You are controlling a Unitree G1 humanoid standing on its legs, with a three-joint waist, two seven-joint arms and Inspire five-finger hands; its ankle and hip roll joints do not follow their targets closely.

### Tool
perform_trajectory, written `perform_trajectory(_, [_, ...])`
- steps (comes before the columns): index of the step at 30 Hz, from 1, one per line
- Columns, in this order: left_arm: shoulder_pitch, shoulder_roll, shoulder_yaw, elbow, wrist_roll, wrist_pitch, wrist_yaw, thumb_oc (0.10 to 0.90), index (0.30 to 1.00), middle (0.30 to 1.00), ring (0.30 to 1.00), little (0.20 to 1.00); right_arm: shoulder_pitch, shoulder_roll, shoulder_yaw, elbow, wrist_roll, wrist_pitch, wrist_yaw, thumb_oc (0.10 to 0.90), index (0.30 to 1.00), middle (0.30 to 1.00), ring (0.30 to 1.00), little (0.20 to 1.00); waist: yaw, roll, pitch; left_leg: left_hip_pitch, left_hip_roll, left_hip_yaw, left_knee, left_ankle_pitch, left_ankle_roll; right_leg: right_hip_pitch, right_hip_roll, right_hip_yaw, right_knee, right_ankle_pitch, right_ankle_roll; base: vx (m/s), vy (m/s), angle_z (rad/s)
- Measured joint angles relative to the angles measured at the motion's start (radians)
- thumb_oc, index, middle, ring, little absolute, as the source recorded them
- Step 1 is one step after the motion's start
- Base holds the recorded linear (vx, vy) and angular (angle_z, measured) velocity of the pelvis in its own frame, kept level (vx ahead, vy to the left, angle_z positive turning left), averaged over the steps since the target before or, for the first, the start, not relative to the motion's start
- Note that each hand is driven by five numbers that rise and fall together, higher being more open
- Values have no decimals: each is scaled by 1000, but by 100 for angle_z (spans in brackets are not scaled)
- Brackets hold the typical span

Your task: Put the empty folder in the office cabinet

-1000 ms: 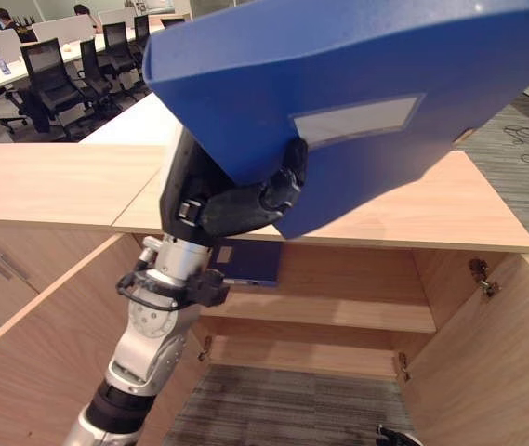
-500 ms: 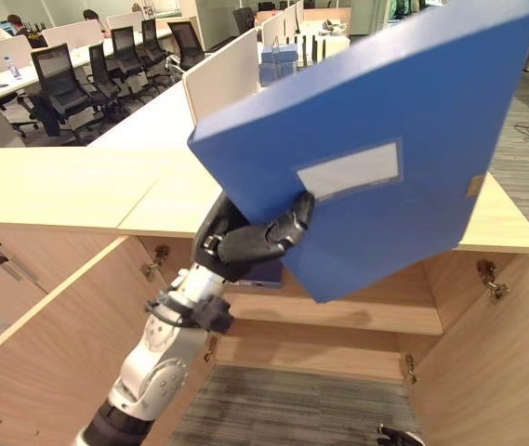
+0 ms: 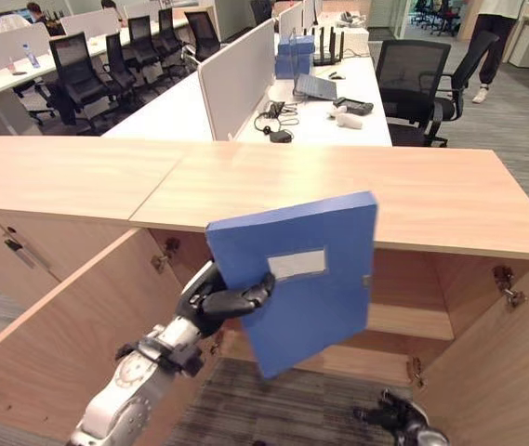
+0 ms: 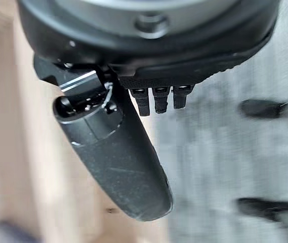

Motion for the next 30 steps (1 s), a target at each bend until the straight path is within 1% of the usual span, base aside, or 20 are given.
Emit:
perform_trajectory(3, [8,-7,42,20,0,0,2,400,300,300,300,300,0,-4,-10,-143,32,-6,-12,800,900,900,900,900,0,-7,5,-1,-1,2,0,0,0,-1,-1,0,2,0,0,0,0,0])
perform_trajectory(4, [8,-7,67,29,0,-1,7,400,300,300,300,300,-8,-7,-11,-216,40,-30,-10,800,900,900,900,900,-1,-11,7,0,-1,3,0,0,0,-1,-1,0,2,0,0,0,0,0])
perform_trajectory(8, [9,-24,98,46,9,-3,18,400,300,300,300,300,-21,-30,-15,-336,62,-37,-1,800,900,900,900,900,-1,-14,8,0,-2,5,0,0,0,-1,-3,1,2,0,0,-2,8,0])
perform_trajectory(10, [9,-49,122,56,24,-3,21,400,300,300,300,300,-20,-61,-18,-399,74,-38,14,800,900,900,900,900,-2,-19,11,0,-2,6,0,-1,1,-1,-3,2,2,0,0,0,0,0])
perform_trajectory(15, [9,-47,138,59,48,-6,21,400,300,300,300,300,-16,-101,-37,-425,88,-37,38,800,900,900,900,900,-3,-30,16,-1,-2,7,0,-2,1,-2,-3,2,2,0,0,0,0,0])
perform_trajectory(16, [9,-47,139,59,49,-6,21,400,300,300,300,300,-4,-120,-35,-456,100,-24,51,800,900,900,900,900,-3,-31,18,-1,-2,7,0,-2,1,-2,-3,2,2,0,0,0,0,0])
perform_trajectory(19, [8,-47,144,59,50,-7,20,400,300,300,300,300,14,-161,-32,-536,109,-20,103,800,900,900,900,900,-4,-37,21,-2,-2,7,0,-2,2,-3,-3,2,2,0,0,0,0,0])
perform_trajectory(22, [3,-48,144,59,84,-9,8,400,300,300,300,300,14,-210,-6,-629,174,-5,164,800,900,900,900,900,-7,-39,21,-2,-2,8,0,-2,2,-5,-3,4,2,0,0,0,0,0])
perform_trajectory(27, [2,-48,143,59,88,-11,-20,400,300,300,300,300,12,-209,20,-736,261,4,253,800,900,900,900,900,-6,-42,22,-3,-2,9,0,-3,2,-5,-3,4,2,0,0,0,0,0])
perform_trajectory(30, [2,-48,143,59,89,-11,-36,400,300,300,300,300,6,-211,35,-774,271,12,279,800,900,900,900,900,-2,-45,24,-3,-2,9,0,-3,2,-6,-3,4,2,0,1,0,0,0])
